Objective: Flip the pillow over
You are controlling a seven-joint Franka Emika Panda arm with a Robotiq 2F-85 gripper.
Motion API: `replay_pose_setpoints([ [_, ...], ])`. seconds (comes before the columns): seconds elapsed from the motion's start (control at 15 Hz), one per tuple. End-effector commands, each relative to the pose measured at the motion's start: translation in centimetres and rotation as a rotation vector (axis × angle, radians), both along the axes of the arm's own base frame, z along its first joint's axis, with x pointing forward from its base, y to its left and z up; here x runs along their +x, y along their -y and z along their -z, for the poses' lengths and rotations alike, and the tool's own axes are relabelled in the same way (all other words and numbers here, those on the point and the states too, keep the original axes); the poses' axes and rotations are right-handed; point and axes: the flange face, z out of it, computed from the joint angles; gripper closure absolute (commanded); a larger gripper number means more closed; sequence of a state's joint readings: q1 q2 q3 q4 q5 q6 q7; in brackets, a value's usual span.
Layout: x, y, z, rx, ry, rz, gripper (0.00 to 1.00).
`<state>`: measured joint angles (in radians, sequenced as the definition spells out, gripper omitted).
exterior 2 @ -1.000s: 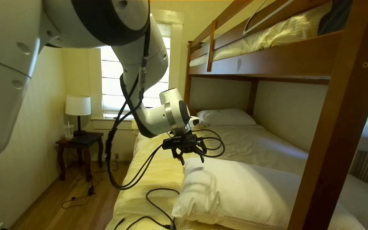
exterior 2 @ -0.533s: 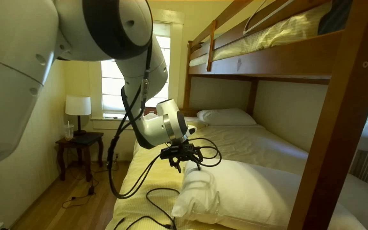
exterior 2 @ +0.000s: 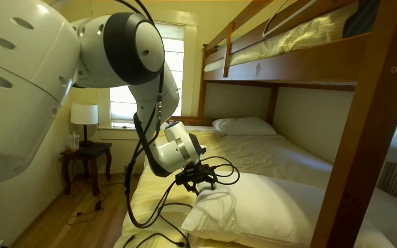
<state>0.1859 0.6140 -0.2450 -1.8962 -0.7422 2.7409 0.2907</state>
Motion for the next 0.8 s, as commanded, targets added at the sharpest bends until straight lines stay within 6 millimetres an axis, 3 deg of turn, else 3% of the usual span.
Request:
replay_pose_setpoints([
  [0.0, 0.9, -0.2, 1.8, -0.026, 0.015, -0.035, 0.55],
  [0.4, 0.5, -0.7, 3.1, -0.001, 0.004, -0.028, 0.98],
  [0.73, 0.5, -2.4, 3.1, 0.032, -0.001, -0.031, 1.00],
])
